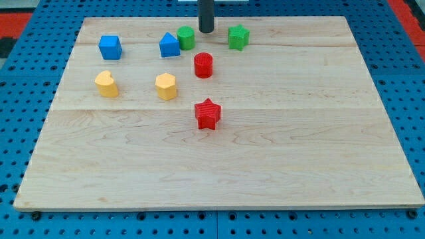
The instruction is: Move the green star diagonal towards top right of the red circle
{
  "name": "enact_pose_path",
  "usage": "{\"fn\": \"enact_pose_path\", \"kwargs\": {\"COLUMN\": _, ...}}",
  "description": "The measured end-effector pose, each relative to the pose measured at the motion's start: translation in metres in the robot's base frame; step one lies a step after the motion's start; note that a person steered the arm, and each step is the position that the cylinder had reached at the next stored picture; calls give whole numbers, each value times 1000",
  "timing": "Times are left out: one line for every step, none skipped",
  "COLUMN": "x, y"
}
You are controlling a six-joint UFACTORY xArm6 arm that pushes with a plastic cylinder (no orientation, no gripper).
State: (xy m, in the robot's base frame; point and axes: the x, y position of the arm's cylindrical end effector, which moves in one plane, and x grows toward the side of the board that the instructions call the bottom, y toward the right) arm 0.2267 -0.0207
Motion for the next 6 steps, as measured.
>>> {"fn": "enact_pose_path", "kwargs": {"x": 11, "y": -41}}
{"fn": "enact_pose_path", "kwargs": {"x": 15, "y": -57}}
{"fn": "enact_pose_path", "kwargs": {"x": 15, "y": -38}}
{"fn": "enact_pose_path", "kwargs": {"x": 23, "y": 44}}
{"fn": "enact_pose_path", "kwargs": {"x": 32, "y": 65}}
{"fn": "enact_pose_path", "kwargs": {"x": 39, "y": 66}}
